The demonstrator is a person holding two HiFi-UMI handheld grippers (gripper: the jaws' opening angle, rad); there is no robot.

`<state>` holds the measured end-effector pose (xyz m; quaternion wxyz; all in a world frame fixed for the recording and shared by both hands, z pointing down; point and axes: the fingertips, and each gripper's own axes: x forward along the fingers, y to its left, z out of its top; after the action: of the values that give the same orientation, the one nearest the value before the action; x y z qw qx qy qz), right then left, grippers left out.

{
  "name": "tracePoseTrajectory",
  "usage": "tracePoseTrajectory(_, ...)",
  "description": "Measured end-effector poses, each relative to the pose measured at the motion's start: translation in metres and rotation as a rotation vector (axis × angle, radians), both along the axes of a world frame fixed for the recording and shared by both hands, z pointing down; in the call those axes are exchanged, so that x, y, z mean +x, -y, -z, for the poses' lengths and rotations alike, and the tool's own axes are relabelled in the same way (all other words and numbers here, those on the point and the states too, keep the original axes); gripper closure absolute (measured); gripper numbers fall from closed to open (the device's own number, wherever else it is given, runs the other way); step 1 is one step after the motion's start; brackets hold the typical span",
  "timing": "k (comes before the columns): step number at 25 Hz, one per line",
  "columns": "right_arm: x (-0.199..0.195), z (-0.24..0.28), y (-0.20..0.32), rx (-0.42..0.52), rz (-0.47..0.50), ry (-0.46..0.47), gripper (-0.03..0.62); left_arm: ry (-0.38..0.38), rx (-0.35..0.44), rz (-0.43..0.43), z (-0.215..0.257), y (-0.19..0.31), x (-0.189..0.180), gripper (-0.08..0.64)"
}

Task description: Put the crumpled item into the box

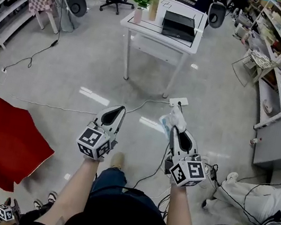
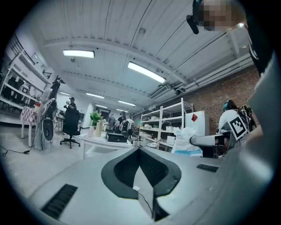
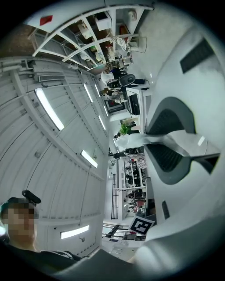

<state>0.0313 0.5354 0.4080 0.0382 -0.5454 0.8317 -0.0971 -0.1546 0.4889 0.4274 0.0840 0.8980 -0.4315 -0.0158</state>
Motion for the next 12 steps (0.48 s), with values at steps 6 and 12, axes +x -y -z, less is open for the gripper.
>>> tracePoseTrajectory(6, -0.001, 0.001, 0.051, -0.008, -0.035, 0.011, 0.528, 0.001, 0.012, -0.036, 0.006, 0.058, -0.001, 0.558)
tracePoseTrajectory(12, -0.008, -0.003, 0.104, -0.019, -0.082, 0.033, 0.526, 0.005, 0.006, -0.073, 0.005, 0.116, -0.007, 0.558)
